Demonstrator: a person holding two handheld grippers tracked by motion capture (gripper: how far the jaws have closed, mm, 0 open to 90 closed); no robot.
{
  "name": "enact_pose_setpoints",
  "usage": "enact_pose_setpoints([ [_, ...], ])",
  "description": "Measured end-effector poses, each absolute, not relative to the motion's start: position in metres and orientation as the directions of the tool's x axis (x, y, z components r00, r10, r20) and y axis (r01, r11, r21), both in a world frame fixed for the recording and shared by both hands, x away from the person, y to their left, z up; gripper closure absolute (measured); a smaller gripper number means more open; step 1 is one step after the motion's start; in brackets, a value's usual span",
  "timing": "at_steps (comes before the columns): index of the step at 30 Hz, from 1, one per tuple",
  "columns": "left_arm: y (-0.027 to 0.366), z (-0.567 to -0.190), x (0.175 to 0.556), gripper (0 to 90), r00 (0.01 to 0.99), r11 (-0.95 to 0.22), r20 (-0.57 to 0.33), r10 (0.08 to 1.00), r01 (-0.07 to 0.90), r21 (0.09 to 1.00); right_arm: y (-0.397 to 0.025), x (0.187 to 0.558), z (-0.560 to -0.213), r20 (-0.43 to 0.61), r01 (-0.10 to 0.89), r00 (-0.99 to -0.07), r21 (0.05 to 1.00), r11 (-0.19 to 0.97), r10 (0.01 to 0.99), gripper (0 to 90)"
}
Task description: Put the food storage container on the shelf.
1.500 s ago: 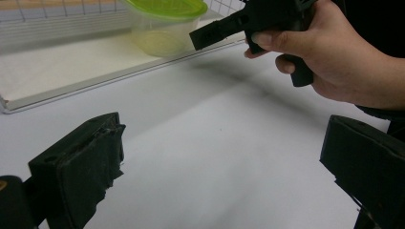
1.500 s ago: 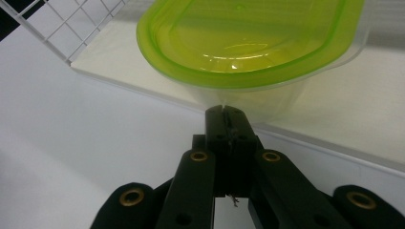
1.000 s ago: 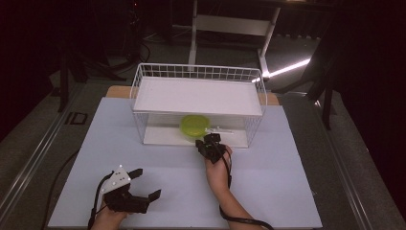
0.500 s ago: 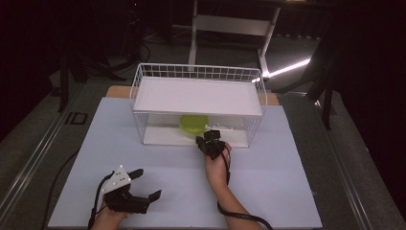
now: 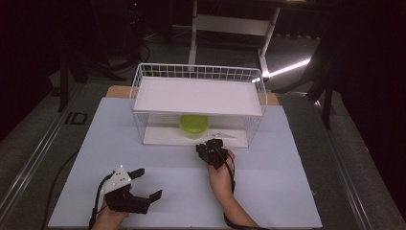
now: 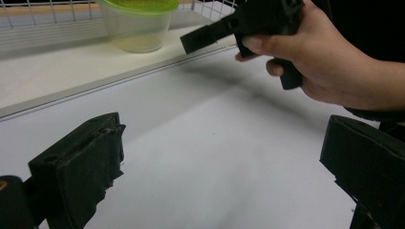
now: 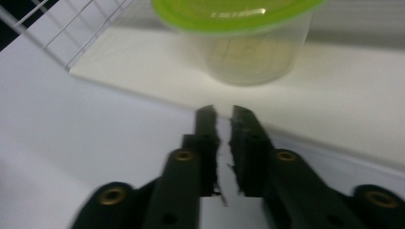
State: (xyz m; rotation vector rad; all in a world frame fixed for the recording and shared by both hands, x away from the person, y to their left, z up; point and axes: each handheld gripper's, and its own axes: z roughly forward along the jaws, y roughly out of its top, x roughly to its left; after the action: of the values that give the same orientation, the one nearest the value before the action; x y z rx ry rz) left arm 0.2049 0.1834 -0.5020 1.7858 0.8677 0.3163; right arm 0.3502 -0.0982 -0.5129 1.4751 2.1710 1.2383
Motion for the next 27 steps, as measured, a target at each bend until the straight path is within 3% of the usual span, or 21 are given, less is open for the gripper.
enact_pose_setpoints([
  [10,0.183,-0.504,0.205,1.7,0.712,-0.148,-0.213,0.669,0.408,0.901,-0.113,0.325,-0.505,0.273,0.61,-0.544,0.778,0.15,0.794,35.5],
  [15,0.184,-0.504,0.205,1.7,0.709,-0.146,-0.213,0.672,0.409,0.901,-0.123,0.316,-0.5,0.281,0.589,-0.609,0.786,0.186,0.742,22.8],
  [27,0.184,-0.503,0.204,1.7,0.706,-0.144,-0.213,0.675,0.41,0.901,-0.154,0.289,-0.491,0.253,0.553,-0.643,0.806,0.21,0.723,20.6],
])
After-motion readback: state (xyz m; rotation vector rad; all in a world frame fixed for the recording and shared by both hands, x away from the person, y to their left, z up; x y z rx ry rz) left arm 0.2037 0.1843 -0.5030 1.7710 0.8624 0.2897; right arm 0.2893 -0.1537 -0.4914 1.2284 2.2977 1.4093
